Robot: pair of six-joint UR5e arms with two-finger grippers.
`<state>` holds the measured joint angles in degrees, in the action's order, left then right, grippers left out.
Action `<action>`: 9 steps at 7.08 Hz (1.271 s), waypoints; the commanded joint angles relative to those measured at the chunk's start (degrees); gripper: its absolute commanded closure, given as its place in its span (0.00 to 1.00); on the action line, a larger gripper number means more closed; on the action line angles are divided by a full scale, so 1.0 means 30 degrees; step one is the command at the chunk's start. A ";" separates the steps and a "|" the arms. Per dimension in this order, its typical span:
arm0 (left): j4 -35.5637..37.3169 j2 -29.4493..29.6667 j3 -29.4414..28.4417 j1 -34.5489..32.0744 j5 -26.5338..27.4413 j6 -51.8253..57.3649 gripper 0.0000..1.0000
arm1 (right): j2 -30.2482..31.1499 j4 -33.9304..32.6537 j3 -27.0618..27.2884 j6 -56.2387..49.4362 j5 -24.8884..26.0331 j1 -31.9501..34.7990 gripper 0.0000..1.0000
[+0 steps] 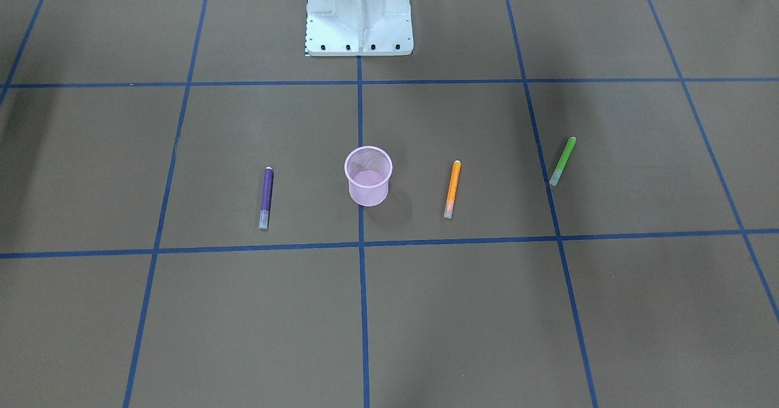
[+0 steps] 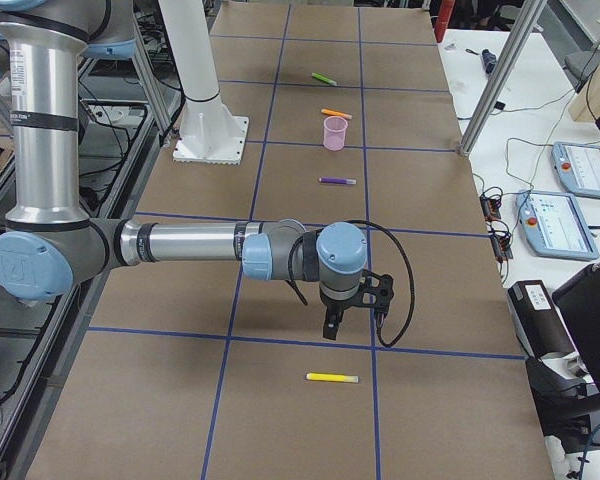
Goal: Collect pens into pen holder
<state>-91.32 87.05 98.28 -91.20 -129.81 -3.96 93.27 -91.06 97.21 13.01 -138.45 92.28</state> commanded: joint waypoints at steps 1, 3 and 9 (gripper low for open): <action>-0.0116 -0.0012 -0.0036 -0.0010 0.0029 0.0000 0.00 | -0.0007 0.0000 0.0000 0.0000 0.0006 0.0000 0.00; -0.0029 0.0018 0.0021 -0.0010 0.0000 -0.0087 0.00 | -0.0007 0.0000 0.0117 0.0000 0.0035 0.0000 0.00; -0.0439 0.1125 0.0227 0.0687 -0.3165 -0.0262 0.00 | 0.0051 -0.0058 0.0263 0.0000 -0.0081 0.0000 0.00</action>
<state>-92.49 88.84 98.76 -90.56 -138.86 -4.46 93.41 -91.16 97.67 13.01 -138.52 92.28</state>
